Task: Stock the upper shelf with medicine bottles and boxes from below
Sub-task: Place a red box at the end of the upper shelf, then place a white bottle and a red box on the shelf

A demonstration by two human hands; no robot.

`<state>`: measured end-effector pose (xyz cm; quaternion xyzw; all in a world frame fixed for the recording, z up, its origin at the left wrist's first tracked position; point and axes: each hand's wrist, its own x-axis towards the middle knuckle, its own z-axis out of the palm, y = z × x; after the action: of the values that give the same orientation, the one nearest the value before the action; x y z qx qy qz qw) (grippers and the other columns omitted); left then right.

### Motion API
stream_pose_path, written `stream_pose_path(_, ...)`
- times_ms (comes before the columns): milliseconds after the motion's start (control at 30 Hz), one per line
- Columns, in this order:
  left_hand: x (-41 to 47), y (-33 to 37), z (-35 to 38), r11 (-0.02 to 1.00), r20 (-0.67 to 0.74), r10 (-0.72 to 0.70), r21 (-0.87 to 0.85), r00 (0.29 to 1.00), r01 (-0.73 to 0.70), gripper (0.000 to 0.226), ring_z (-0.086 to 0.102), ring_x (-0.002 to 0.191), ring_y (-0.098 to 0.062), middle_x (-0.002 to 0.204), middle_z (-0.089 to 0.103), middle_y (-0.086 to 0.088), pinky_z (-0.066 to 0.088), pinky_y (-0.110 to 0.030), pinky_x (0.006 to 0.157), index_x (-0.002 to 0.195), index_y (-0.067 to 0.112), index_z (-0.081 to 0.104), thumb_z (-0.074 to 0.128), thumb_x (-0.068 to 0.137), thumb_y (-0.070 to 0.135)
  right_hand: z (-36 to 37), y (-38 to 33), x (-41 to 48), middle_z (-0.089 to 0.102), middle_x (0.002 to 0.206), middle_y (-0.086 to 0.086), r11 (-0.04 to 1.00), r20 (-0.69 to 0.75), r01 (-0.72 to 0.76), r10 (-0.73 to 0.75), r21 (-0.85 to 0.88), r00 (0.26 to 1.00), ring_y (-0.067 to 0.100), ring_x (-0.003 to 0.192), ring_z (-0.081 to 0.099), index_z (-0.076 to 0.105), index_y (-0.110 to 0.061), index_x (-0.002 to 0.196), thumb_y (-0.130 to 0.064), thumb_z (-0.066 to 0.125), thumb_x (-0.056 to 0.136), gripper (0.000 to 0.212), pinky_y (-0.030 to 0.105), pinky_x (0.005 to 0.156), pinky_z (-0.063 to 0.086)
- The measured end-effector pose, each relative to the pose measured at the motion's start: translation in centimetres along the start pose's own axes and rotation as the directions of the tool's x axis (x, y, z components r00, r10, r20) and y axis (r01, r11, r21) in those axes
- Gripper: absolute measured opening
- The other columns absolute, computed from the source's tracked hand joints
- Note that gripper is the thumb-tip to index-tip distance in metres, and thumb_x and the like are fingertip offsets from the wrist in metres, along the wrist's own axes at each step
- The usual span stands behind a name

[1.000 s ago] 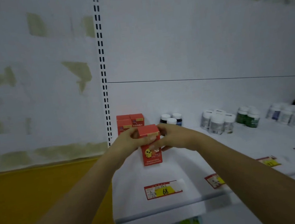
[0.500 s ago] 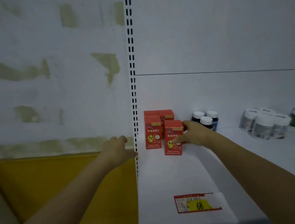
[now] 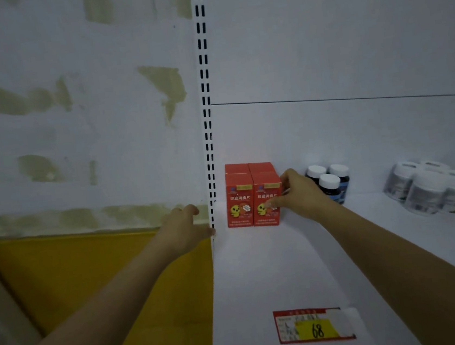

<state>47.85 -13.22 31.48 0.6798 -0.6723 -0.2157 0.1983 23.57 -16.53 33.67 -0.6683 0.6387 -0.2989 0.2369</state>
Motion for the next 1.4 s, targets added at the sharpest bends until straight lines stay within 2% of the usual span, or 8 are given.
stream_pose_path(100, -0.2, 0.2, 0.0, 0.999, 0.019, 0.011, 0.035, 1.000, -0.012, 0.065, 0.050, 0.117, -0.027, 0.135, 0.045, -0.011, 0.048, -0.033, 0.087, 0.137, 0.016, 0.041, 0.067, 0.082, 0.040, -0.1, -0.1, -0.3, 0.060, 0.109, 0.003, 0.997, 0.010, -0.023, 0.023, -0.070, 1.000, 0.015, 0.092, 0.056, 0.048, -0.009, 0.114, -0.034, 0.078, 0.075, 0.056, 0.021, 0.063, 0.043)
stream_pose_path(300, -1.0, 1.3, -0.3, 0.985, 0.084, 0.074, 0.151, 0.994, -0.086, 0.065, 0.050, 0.120, -0.026, 0.134, 0.048, -0.011, 0.045, -0.033, 0.093, 0.136, 0.015, 0.043, 0.067, 0.082, 0.042, -0.9, 0.6, -3.1, 0.056, 0.123, 0.008, 0.895, 0.106, 0.000, 0.052, -0.445, 0.993, 0.022, 0.107, 0.055, 0.048, -0.009, 0.124, -0.045, 0.069, 0.080, 0.060, 0.028, 0.085, 0.045)
stream_pose_path(433, -1.4, 3.3, -0.6, 0.943, 0.161, 0.165, 0.264, 0.973, -0.204, 0.064, 0.050, 0.119, -0.027, 0.133, 0.049, -0.011, 0.043, -0.033, 0.094, 0.135, 0.014, 0.044, 0.065, 0.083, 0.045, -3.2, 1.7, -6.1, 0.050, 0.130, 0.009, 0.827, 0.143, -0.011, 0.110, -0.562, 0.984, 0.024, 0.114, 0.051, 0.044, -0.012, 0.130, -0.045, 0.064, 0.084, 0.060, 0.027, 0.085, 0.040)
stream_pose_path(533, -2.1, 5.5, -0.4, 0.921, 0.185, 0.240, 0.268, 0.953, -0.284, 0.052, 0.054, 0.114, -0.027, 0.127, 0.055, -0.009, 0.045, -0.034, 0.094, 0.128, 0.019, 0.051, 0.065, 0.083, 0.043, -5.4, 2.7, -8.6, 0.045, 0.135, 0.011, 0.786, 0.100, -0.075, 0.172, -0.613, 0.980, 0.028, 0.120, 0.047, 0.040, -0.015, 0.136, -0.048, 0.061, 0.086, 0.064, 0.034, 0.097, 0.042)
stream_pose_path(633, -3.5, 8.2, 1.1, 0.901, 0.220, 0.302, 0.253, 0.927, -0.353, 0.042, 0.057, 0.106, -0.024, 0.120, 0.061, -0.007, 0.046, -0.034, 0.092, 0.118, 0.019, 0.057, 0.065, 0.083, 0.041, -8.0, 4.0, -11.9, 0.041, 0.138, 0.010, 0.768, 0.054, -0.135, 0.216, -0.626, 0.975, 0.028, 0.124, 0.043, 0.037, -0.018, 0.139, -0.048, 0.060, 0.086, 0.065, 0.037, 0.100, 0.040)
stream_pose_path(867, -11.4, 19.2, 7.3, 0.849, 0.262, 0.436, 0.196, 0.861, -0.490, 0.065, 0.050, 0.121, -0.028, 0.138, 0.047, -0.012, 0.043, -0.034, 0.099, 0.138, 0.013, 0.041, 0.063, 0.085, 0.044, -16.9, 9.6, -22.7, 0.041, 0.140, 0.010, 0.787, -0.086, -0.244, 0.238, -0.566, 0.968, 0.028, 0.123, 0.045, 0.042, -0.018, 0.136, -0.044, 0.061, 0.087, 0.060, 0.037, 0.100, 0.041)
stream_pose_path(1200, -25.4, 36.3, 22.2, 0.751, 0.317, 0.597, 0.101, 0.737, -0.652, 0.059, 0.049, 0.118, -0.031, 0.130, 0.049, -0.015, 0.041, -0.034, 0.095, 0.135, 0.015, 0.044, 0.062, 0.086, 0.041, -29.9, 25.0, -41.6, 0.044, 0.132, 0.009, 0.706, -0.167, -0.431, 0.414, -0.562, 0.895, 0.025, 0.116, 0.047, 0.042, -0.016, 0.136, -0.047, 0.061, 0.085, 0.062, 0.030, 0.086, 0.043)
stream_pose_path(1400, -30.9, 45.0, 31.4, 0.713, 0.468, 0.607, 0.035, 0.642, -0.700, 0.066, 0.046, 0.124, -0.029, 0.138, 0.044, -0.015, 0.041, -0.032, 0.100, 0.140, 0.012, 0.038, 0.062, 0.087, 0.041, -35.8, 34.2, -49.0, 0.045, 0.127, 0.009, 0.673, -0.197, -0.520, 0.498, -0.527, 0.845, 0.025, 0.107, 0.048, 0.045, -0.017, 0.131, -0.048, 0.062, 0.084, 0.059, 0.033, 0.084, 0.044)
